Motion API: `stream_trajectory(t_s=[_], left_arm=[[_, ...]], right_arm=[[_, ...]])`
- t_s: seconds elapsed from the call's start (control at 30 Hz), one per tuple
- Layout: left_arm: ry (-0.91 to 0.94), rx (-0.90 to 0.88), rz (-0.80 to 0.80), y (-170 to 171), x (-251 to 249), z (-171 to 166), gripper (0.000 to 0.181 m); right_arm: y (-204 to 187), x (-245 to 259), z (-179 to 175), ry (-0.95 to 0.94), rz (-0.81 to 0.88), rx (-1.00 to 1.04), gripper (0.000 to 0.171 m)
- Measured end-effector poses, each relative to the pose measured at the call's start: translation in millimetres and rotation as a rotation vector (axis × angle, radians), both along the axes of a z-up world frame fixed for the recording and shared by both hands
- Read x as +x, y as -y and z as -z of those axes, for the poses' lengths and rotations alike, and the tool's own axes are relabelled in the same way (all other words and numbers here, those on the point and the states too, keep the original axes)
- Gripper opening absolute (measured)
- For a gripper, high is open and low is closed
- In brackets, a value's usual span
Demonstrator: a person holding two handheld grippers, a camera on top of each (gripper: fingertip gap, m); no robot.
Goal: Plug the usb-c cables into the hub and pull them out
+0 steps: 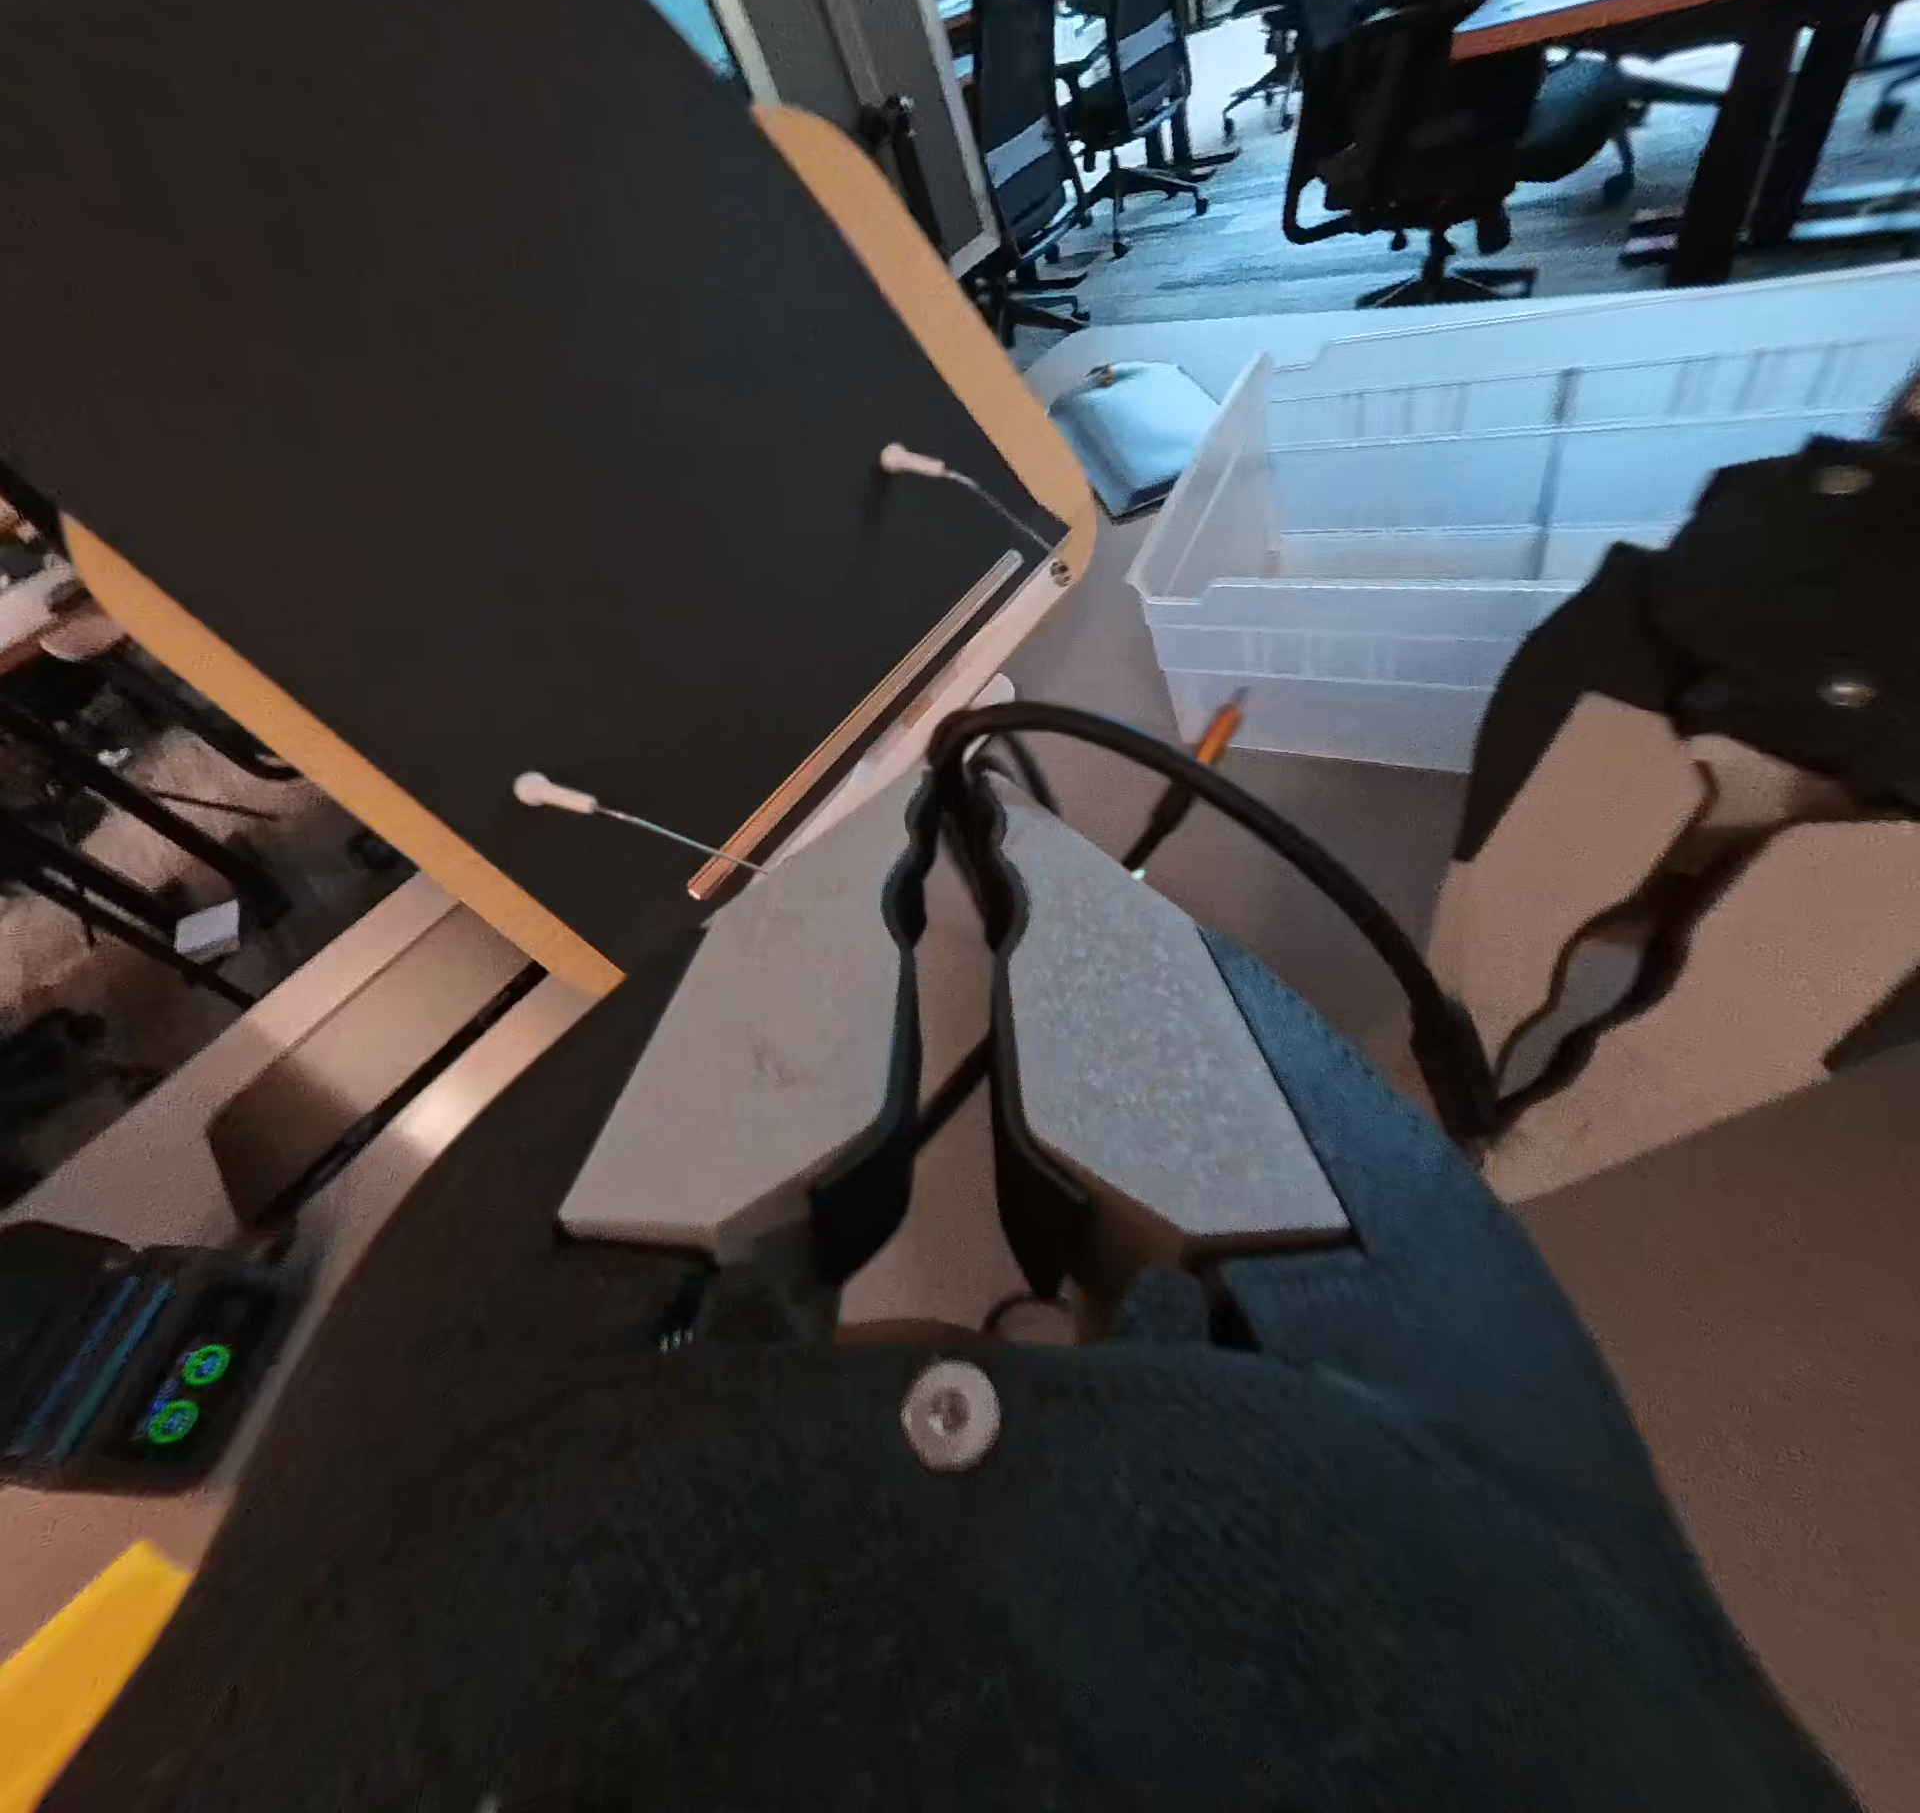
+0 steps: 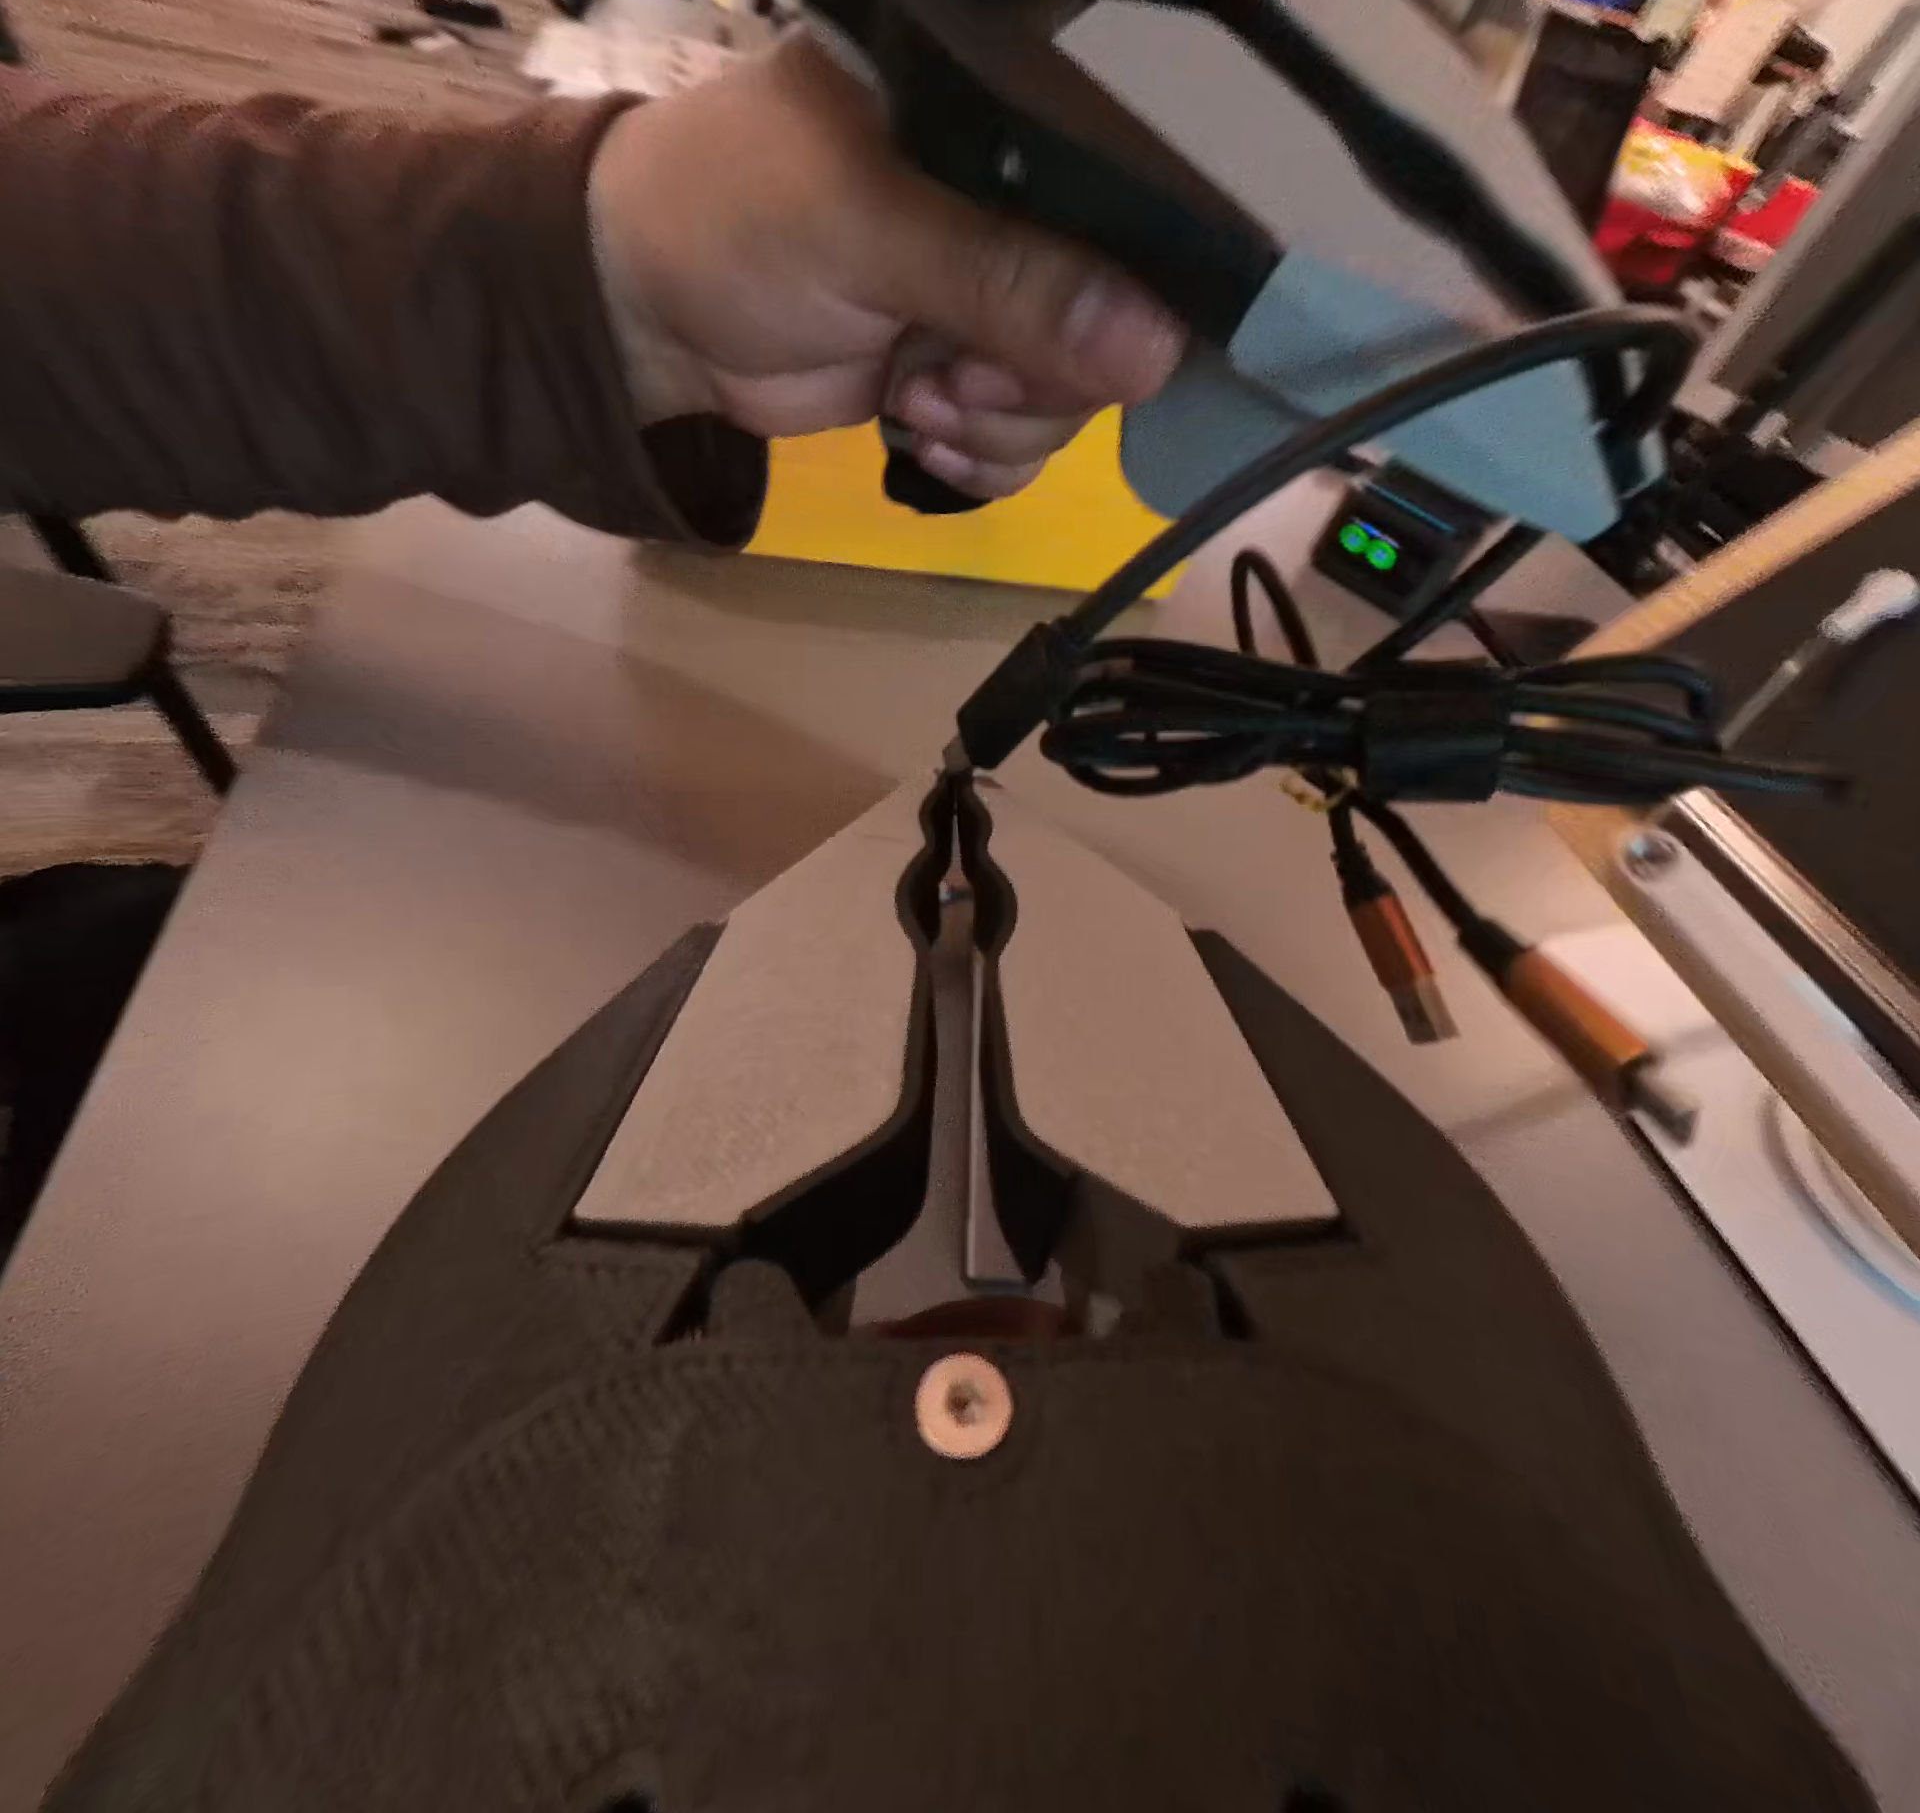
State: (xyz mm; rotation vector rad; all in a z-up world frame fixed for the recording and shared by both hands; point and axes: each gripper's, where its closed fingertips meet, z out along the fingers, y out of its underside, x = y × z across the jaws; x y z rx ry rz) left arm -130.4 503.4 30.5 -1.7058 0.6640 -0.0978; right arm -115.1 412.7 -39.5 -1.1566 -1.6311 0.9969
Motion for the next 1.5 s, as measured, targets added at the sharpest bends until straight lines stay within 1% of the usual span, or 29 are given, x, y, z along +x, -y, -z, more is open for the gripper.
stream_trajectory(t_s=[0.03,0.1,0.17,0.23,0.3,0.33,0.37,0.43,0.5,0.57,0.6,0.63,0.7,0.77,0.8,0.83,0.9,1.0,1.1,1.2,1.27,1.33,1.37,1.4,1.5], left_arm=[[0.020,-0.010,-0.013,-8,-1,8,0.007],[0.091,-0.049,0.017,-15,0,29,0.019],[0.192,-0.120,0.071,-13,2,51,0.031],[0.241,-0.162,0.110,-6,1,65,0.043],[0.241,-0.173,0.196,11,4,73,0.039],[0.210,-0.189,0.254,21,7,79,0.030],[0.146,-0.217,0.285,30,8,87,0.023],[-0.009,-0.234,0.217,30,-5,102,0.028],[-0.041,-0.231,0.165,28,-14,110,0.027],[0.000,-0.273,0.147,28,-17,115,0.027],[0.006,-0.289,0.138,27,-19,117,0.028],[0.001,-0.291,0.132,26,-21,118,0.029],[-0.032,-0.275,0.139,28,-23,119,0.030],[-0.101,-0.242,0.170,33,-22,120,0.035],[-0.143,-0.228,0.187,36,-20,123,0.036],[-0.182,-0.228,0.210,40,-18,128,0.039],[-0.245,-0.249,0.267,49,-10,140,0.044],[-0.323,-0.242,0.314,55,1,150,0.046],[-0.433,-0.232,0.315,56,4,162,0.046],[-0.486,-0.179,0.306,54,6,162,0.043],[-0.509,-0.153,0.297,52,6,161,0.041],[-0.533,-0.132,0.312,52,10,163,0.034],[-0.566,-0.114,0.316,52,10,164,0.019],[-0.615,-0.085,0.322,51,9,165,0.011],[-0.683,-0.012,0.318,51,9,156,0.009]], right_arm=[[-8,0,2,0.012,0.039,-0.002,0.000],[-27,1,3,0.019,0.138,-0.001,0.000],[-53,8,4,0.030,0.273,-0.003,0.000],[-83,21,7,0.064,0.442,0.035,0.000],[-110,37,9,0.090,0.604,0.075,0.000],[-117,42,11,0.100,0.649,0.070,0.000],[-119,44,14,0.112,0.661,0.046,0.000],[-107,36,21,0.143,0.583,-0.022,0.000],[-80,23,27,0.167,0.422,-0.064,0.002],[-57,15,43,0.249,0.296,-0.076,0.023],[-50,13,55,0.302,0.256,-0.069,0.027],[-46,12,67,0.358,0.237,-0.053,0.029],[-50,14,94,0.468,0.266,-0.013,0.043],[-52,19,115,0.568,0.284,0.003,0.042],[-48,18,117,0.566,0.269,-0.017,0.038],[-44,18,117,0.560,0.251,-0.042,0.035],[-42,21,119,0.574,0.243,-0.054,0.020],[-42,20,118,0.572,0.255,-0.080,0.019],[-36,15,103,0.492,0.225,-0.202,0.019],[-34,16,84,0.408,0.183,-0.330,0.018],[-33,18,80,0.390,0.163,-0.377,0.018],[-32,20,81,0.390,0.146,-0.387,0.018],[-31,20,81,0.390,0.133,-0.393,0.019],[-29,20,80,0.386,0.124,-0.395,0.018],[-30,20,73,0.357,0.117,-0.391,0.019]])
